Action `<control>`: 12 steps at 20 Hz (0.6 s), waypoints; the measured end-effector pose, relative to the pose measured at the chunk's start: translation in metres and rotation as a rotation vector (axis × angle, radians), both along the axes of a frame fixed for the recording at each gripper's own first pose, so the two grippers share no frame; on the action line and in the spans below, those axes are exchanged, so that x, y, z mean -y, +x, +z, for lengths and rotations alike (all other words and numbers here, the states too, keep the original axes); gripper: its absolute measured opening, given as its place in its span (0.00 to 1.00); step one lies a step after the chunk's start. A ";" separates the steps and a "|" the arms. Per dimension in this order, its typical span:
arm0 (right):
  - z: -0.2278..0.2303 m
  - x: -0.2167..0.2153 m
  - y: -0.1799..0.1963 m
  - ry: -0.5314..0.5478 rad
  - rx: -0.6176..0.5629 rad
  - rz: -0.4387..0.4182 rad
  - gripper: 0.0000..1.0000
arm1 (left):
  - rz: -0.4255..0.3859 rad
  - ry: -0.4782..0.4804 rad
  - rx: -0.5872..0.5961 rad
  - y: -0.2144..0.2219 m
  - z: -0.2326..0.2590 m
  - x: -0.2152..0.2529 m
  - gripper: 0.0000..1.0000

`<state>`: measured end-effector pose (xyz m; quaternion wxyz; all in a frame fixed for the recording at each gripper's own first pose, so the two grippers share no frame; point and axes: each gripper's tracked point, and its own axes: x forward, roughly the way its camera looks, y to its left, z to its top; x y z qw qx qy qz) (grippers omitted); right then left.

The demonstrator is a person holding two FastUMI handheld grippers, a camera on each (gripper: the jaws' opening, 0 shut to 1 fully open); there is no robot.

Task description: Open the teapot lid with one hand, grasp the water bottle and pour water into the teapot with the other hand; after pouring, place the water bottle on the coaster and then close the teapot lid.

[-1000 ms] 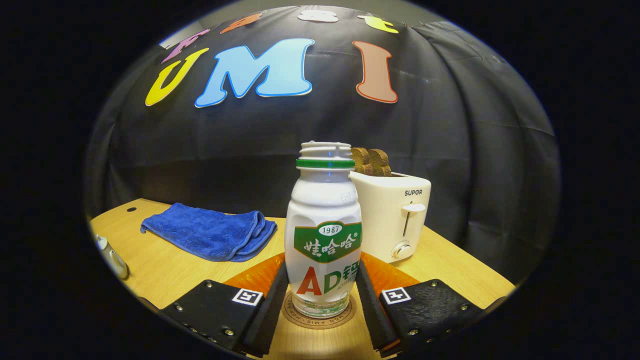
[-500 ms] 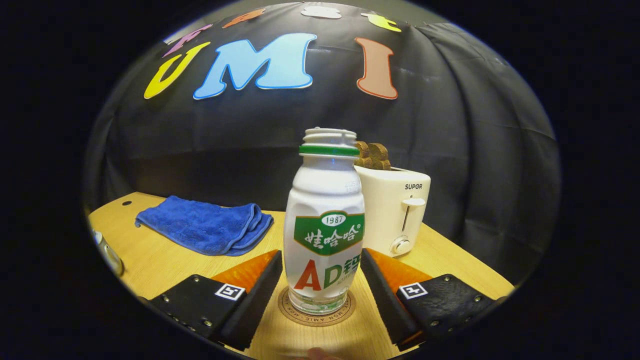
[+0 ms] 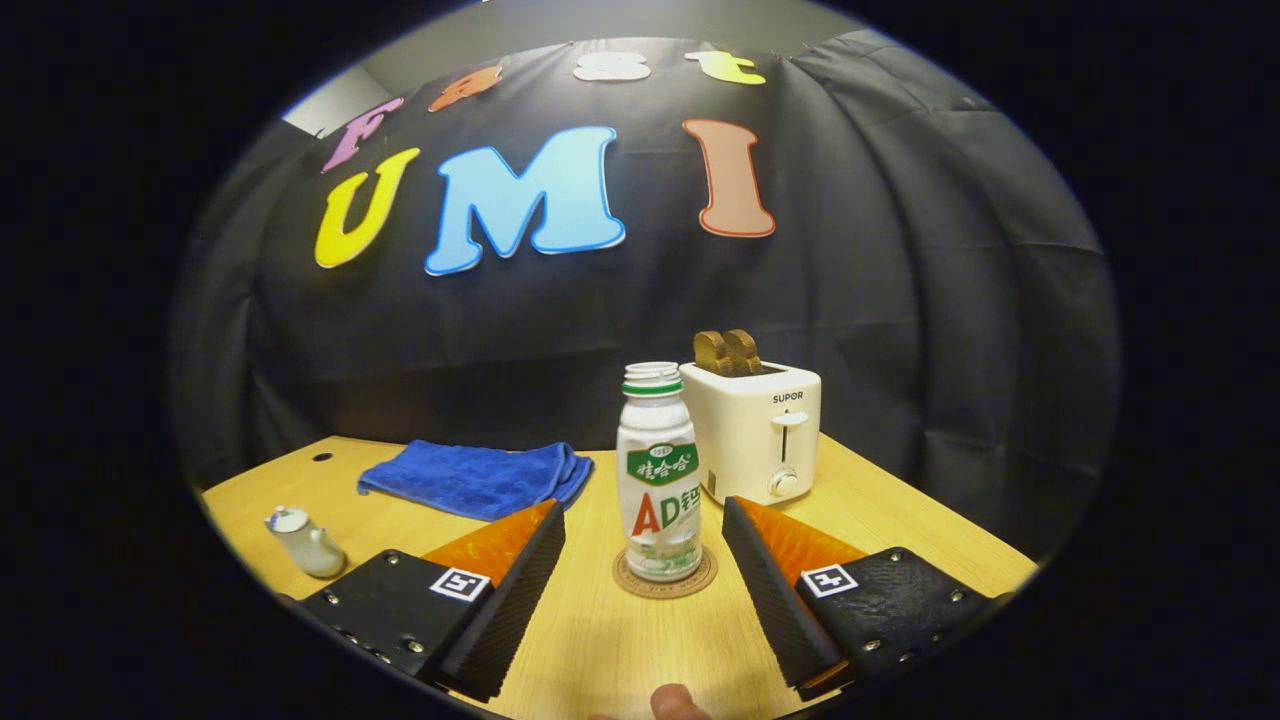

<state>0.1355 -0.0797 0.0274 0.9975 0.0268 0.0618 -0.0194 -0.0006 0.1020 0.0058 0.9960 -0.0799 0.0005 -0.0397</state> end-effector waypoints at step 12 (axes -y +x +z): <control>-0.022 -0.093 -0.127 -0.064 0.124 0.014 0.98 | 0.101 0.168 0.003 0.018 -0.013 0.096 1.00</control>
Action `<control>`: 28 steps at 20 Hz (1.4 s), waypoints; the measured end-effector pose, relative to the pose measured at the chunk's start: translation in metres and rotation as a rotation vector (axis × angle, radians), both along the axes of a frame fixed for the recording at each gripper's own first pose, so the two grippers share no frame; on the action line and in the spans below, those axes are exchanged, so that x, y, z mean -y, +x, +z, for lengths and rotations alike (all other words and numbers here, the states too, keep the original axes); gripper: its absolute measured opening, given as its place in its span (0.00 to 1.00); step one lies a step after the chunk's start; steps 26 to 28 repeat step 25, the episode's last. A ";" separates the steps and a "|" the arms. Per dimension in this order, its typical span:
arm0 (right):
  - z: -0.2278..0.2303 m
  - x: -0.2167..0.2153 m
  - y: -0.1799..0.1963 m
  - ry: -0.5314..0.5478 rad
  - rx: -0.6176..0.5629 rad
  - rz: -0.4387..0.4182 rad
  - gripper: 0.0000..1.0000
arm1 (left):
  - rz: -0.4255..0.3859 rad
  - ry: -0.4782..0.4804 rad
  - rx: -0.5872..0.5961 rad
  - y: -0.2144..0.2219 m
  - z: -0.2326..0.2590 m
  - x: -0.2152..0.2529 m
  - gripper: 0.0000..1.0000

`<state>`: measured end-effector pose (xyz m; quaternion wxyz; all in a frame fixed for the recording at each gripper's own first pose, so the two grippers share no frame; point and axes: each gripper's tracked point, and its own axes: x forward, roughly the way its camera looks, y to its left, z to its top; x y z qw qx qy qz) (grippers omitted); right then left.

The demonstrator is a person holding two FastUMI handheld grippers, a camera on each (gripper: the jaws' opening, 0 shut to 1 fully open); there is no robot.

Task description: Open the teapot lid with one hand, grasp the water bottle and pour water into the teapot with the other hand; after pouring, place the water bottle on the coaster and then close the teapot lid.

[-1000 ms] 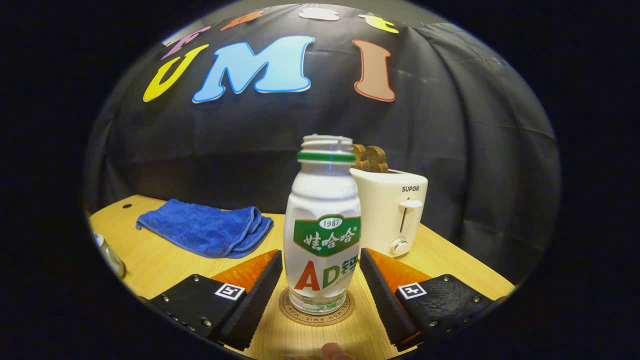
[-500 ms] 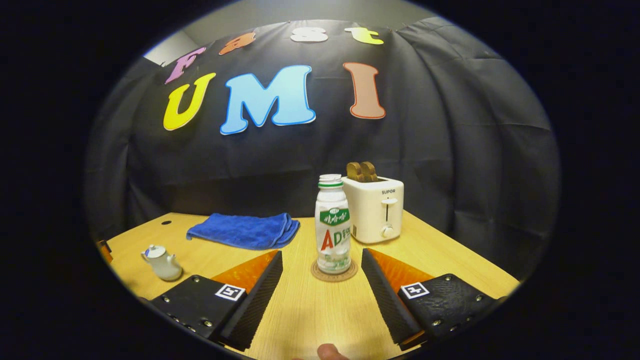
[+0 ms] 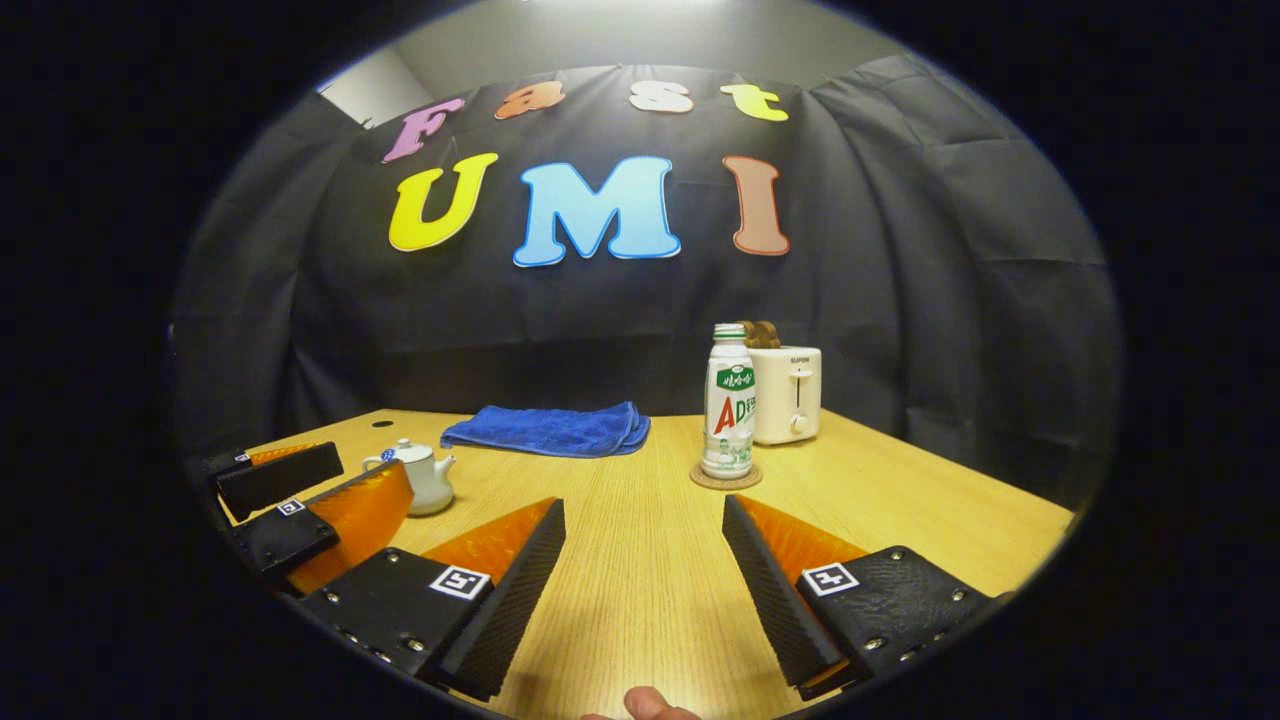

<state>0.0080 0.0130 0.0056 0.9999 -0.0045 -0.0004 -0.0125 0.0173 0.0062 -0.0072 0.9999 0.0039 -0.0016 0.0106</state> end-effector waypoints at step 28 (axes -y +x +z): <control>-0.009 0.027 -0.009 0.012 -0.020 -0.160 0.96 | -0.245 -0.012 0.005 -0.022 0.006 0.045 1.00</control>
